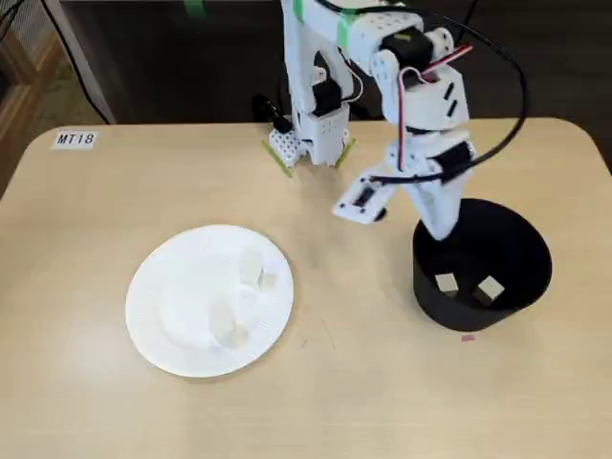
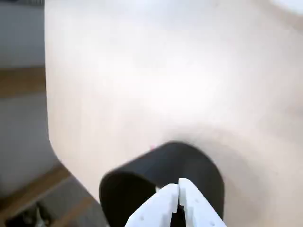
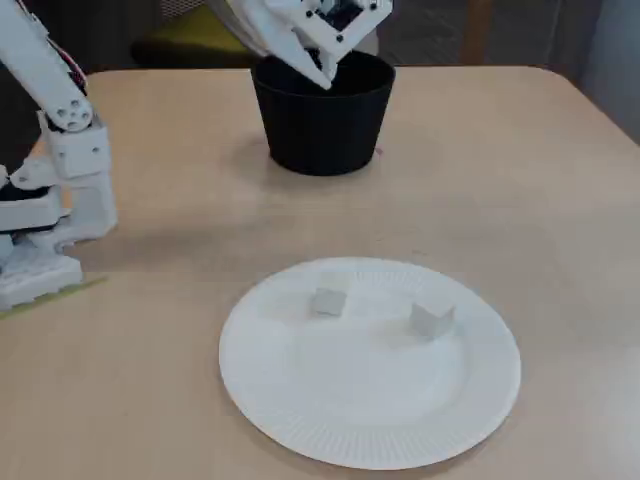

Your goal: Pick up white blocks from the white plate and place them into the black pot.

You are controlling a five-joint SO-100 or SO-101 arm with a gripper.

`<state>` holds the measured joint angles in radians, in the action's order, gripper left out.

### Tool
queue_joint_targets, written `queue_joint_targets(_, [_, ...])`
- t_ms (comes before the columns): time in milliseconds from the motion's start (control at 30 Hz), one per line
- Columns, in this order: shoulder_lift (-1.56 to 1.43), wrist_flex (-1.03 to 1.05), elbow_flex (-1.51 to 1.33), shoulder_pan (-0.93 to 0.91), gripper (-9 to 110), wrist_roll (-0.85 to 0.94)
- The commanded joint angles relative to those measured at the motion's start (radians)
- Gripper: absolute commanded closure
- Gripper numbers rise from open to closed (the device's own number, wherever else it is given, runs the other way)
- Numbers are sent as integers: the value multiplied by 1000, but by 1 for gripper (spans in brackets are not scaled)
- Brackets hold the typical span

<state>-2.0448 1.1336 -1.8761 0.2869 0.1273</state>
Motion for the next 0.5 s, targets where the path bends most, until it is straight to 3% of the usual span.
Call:
queue_joint_targets(0, [-28, 41, 20, -130, 104, 20])
queue_joint_targets(467, [222, -124, 34, -425, 104, 680])
